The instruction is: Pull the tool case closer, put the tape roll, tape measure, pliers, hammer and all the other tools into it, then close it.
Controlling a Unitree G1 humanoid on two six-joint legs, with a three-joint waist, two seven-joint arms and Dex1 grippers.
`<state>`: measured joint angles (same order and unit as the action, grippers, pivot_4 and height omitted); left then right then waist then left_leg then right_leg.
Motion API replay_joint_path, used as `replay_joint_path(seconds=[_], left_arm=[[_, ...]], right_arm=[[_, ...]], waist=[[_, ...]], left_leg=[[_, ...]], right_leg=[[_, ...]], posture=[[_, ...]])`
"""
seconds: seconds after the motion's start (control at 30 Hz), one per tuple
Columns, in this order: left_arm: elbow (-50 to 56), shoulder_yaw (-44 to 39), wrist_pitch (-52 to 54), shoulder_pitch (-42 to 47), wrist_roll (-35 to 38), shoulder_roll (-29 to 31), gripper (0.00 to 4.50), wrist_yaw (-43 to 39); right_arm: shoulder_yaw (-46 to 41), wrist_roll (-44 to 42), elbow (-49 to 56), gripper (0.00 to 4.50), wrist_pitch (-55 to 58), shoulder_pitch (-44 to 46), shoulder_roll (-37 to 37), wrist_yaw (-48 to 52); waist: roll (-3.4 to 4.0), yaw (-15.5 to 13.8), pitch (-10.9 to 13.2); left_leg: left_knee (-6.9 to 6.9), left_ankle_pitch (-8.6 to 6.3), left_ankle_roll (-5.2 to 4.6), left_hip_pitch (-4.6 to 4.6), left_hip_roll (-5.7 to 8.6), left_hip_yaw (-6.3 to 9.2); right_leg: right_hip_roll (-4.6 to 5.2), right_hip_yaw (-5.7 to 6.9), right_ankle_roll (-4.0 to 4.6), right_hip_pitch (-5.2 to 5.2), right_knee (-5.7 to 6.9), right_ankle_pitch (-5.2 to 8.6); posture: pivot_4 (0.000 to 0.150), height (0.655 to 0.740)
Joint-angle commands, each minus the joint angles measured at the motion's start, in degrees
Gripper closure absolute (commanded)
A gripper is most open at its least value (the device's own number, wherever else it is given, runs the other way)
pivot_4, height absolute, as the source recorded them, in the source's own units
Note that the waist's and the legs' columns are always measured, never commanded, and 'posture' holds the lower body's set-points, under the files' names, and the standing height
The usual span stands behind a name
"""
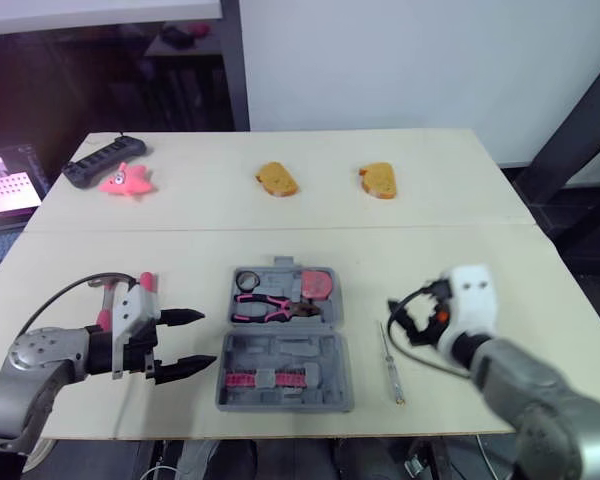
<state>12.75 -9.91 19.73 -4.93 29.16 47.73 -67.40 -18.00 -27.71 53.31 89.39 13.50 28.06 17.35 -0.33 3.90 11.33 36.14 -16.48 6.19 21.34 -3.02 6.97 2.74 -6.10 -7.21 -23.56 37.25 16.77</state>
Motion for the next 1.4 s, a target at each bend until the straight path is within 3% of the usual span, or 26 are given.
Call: replay_joint_path(seconds=[0.03,0.13,0.2,0.4,0.57,0.7,0.97,1.13,1.27,1.37,1.4], left_arm=[[2.61,0.09,-0.66,-0.43,0.35,-0.55,0.00,0.38],[3.73,0.95,-0.49,0.84,0.38,-1.09,0.00,0.68],[4.66,1.04,-0.27,0.92,0.65,-0.87,0.00,0.26],[8.19,0.97,-0.74,-3.16,0.29,1.61,0.00,-1.77],[11.30,-0.67,0.19,-6.13,1.28,1.49,0.00,0.00],[12.40,-1.76,1.05,-7.09,1.83,1.23,0.00,1.64],[13.56,-2.13,1.95,-7.35,2.51,1.23,0.00,3.20],[13.53,-2.02,2.30,-6.67,2.70,1.28,0.00,3.53],[12.94,-1.92,2.22,-5.79,2.50,1.15,0.00,3.96],[12.51,-1.50,2.12,-5.25,2.26,0.96,0.00,4.18],[12.39,-1.36,2.06,-5.14,2.17,0.87,0.00,4.27]], right_arm=[[11.47,-5.57,-3.31,0.04,-13.23,7.25,22.05,23.61],[27.93,5.92,-9.00,0.04,-42.26,7.91,38.05,44.95],[37.38,17.35,-15.95,0.04,-62.03,9.77,42.26,53.98],[52.23,38.94,-41.64,0.04,-101.72,22.85,34.13,61.89],[56.56,46.13,-54.20,0.04,-122.82,28.10,29.77,62.94],[57.75,49.36,-56.89,0.04,-131.58,27.37,29.64,62.95],[58.29,58.18,-60.85,0.04,-137.12,26.63,25.79,59.06],[58.98,61.29,-62.85,0.04,-139.45,26.73,24.10,58.55],[60.31,65.51,-64.40,0.04,-141.80,26.40,23.12,57.82],[60.95,66.52,-64.17,0.85,-142.62,26.14,22.13,57.69],[61.22,66.66,-63.98,1.36,-142.78,26.01,21.87,57.86]], waist=[[0.26,0.01,0.18],[0.02,-0.08,0.08],[0.01,0.06,0.10],[-0.09,0.61,0.21],[-0.07,-0.24,0.27],[-0.06,-0.40,0.27],[-0.07,0.20,0.26],[-0.40,0.18,0.17],[-0.79,0.12,-0.07],[-1.20,0.14,-0.31],[-1.33,0.16,-0.39]], left_leg=[[-0.04,0.00,-0.01,0.02,0.05,-0.12],[-0.14,-0.15,-0.30,-0.03,-0.05,-0.11],[-0.03,-0.27,-0.50,0.01,-0.16,-0.11],[0.06,-0.27,-0.46,0.01,-0.02,-0.37],[0.09,-0.18,-0.33,-0.02,-0.03,-0.31],[0.10,-0.18,-0.33,0.00,-0.01,-0.31],[0.12,-0.18,-0.33,-0.13,-0.02,-0.30],[0.07,-0.18,-0.34,-0.96,-0.03,-0.29],[0.09,-0.18,-0.34,-1.09,-0.03,-0.29],[0.09,-0.18,-0.34,-1.16,-0.04,-0.28],[0.08,-0.18,-0.34,-1.17,-0.04,-0.28]], right_leg=[[0.07,-0.08,-0.01,-0.04,-0.05,-0.01],[0.00,0.11,-0.34,0.02,-0.07,-0.02],[-0.05,0.24,-0.34,0.08,-0.10,0.03],[0.18,0.07,-0.39,0.02,-0.10,-0.01],[0.13,0.07,-0.35,0.05,0.03,-0.02],[0.16,0.07,-0.35,0.07,0.03,-0.03],[0.13,0.06,-0.30,0.10,0.15,-0.05],[0.09,0.05,-0.10,0.89,0.09,0.06],[0.09,0.04,-0.06,1.07,0.07,0.08],[0.08,0.04,-0.07,1.13,0.07,0.07],[0.08,0.04,-0.06,1.13,0.07,0.07]], posture=[[0.150,0.7400],[0.150,0.7400],[0.150,0.7400],[0.150,0.7400],[0.150,0.7400],[0.150,0.7400],[0.150,0.7400],[0.150,0.7400],[0.150,0.7400],[0.150,0.7400],[0.150,0.7400]])
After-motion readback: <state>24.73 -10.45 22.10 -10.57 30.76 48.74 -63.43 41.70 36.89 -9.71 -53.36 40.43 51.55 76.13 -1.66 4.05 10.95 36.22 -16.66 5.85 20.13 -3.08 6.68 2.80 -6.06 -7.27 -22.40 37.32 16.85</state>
